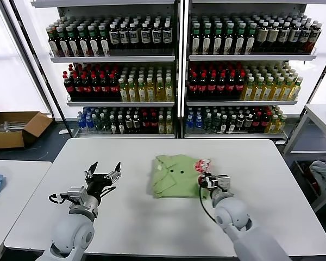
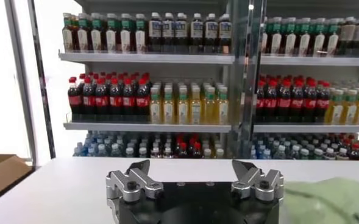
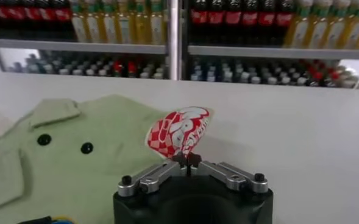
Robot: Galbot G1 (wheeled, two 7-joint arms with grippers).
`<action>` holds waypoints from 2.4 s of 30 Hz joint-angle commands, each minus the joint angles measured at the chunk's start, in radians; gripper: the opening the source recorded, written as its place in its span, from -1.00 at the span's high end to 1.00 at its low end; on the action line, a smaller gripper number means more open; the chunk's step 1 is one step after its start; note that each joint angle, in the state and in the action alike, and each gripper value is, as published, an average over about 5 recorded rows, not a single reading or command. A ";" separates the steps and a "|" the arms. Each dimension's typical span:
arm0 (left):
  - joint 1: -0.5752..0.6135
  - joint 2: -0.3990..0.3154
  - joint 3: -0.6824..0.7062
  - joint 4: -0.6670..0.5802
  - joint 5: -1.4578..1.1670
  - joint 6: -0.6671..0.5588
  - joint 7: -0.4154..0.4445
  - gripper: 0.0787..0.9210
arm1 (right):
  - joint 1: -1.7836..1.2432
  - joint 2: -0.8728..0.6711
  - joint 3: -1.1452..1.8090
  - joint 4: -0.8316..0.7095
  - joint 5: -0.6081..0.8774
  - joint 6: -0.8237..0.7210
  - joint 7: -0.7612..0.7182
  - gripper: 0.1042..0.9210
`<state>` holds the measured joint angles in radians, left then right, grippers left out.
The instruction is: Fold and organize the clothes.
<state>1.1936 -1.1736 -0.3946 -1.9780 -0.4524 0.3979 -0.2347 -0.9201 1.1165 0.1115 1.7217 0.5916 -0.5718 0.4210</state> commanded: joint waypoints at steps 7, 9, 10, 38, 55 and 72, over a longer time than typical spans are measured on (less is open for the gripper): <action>0.009 -0.021 0.027 0.002 0.010 0.002 0.003 -0.77 | -0.165 0.078 0.118 0.258 -0.332 0.149 -0.109 0.37; 0.009 -0.026 0.030 0.001 0.012 0.001 0.006 -0.77 | -0.170 0.102 0.085 0.281 -0.333 0.141 -0.110 0.22; 0.009 -0.027 0.030 0.000 0.013 0.001 0.007 -0.77 | -0.173 0.112 0.067 0.285 -0.331 0.134 -0.108 0.15; 0.051 -0.022 0.026 -0.005 0.013 -0.023 0.035 -0.77 | -0.304 0.339 0.117 0.104 -0.116 0.116 0.159 -0.76; 0.083 -0.023 0.019 -0.024 0.017 -0.015 0.033 -0.77 | 0.038 0.246 0.073 0.119 -0.264 0.113 0.064 -0.76; 0.090 -0.017 0.005 -0.014 0.014 -0.010 0.034 -0.77 | 0.172 0.464 0.007 -0.347 -0.339 0.031 0.130 -0.76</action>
<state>1.2866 -1.1908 -0.3926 -1.9974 -0.4378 0.3866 -0.2028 -0.8413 1.5020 0.1434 1.5711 0.2970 -0.5025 0.5367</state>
